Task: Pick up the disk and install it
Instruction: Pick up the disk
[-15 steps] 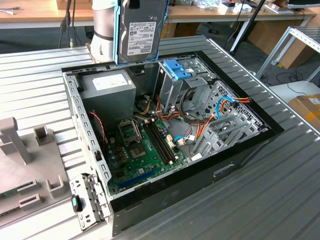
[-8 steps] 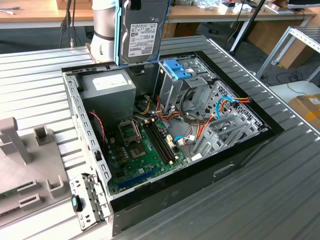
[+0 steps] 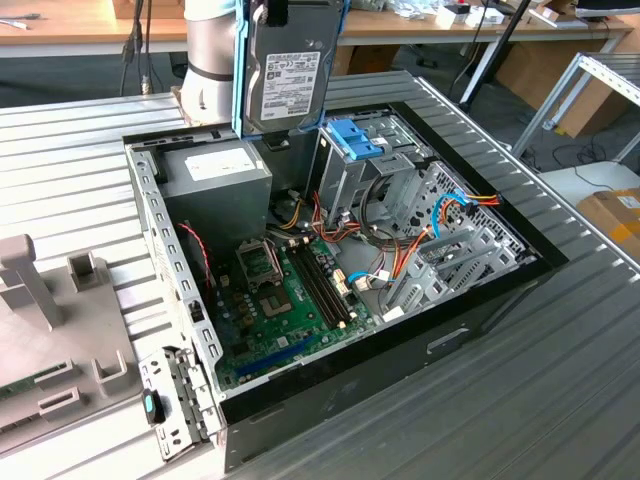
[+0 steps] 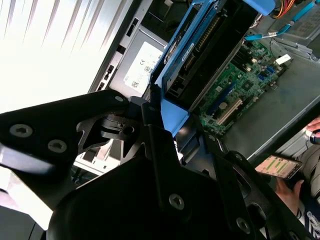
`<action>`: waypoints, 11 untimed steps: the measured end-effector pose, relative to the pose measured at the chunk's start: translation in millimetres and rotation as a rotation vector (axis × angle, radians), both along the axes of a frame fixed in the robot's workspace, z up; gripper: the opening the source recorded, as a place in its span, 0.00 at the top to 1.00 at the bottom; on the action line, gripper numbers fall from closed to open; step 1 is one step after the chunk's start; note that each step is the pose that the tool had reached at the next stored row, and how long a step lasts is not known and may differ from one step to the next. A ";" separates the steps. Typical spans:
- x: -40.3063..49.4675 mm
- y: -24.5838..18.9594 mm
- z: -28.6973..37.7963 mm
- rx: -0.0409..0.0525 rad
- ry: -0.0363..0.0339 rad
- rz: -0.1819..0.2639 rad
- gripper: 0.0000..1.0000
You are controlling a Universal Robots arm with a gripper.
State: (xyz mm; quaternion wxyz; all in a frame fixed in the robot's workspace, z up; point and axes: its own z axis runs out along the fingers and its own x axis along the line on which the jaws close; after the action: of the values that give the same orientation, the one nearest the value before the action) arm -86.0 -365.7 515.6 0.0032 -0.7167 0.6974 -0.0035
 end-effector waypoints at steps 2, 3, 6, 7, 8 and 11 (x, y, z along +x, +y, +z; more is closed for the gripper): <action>0.0 -0.1 0.0 -0.0001 0.0000 0.000 0.64; 0.0 -0.1 0.0 -0.0001 0.0001 0.000 0.64; 0.3 -1.7 -0.1 0.0000 0.0000 0.000 0.64; 0.3 -1.8 0.0 -0.0001 0.0000 0.000 0.64; 0.3 -1.8 0.0 -0.0001 0.0001 0.000 0.64; 0.3 -1.9 0.0 -0.0001 0.0000 0.000 0.64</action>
State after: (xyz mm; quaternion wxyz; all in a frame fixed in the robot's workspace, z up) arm -85.7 -367.6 515.6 0.0032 -0.7167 0.6974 -0.0035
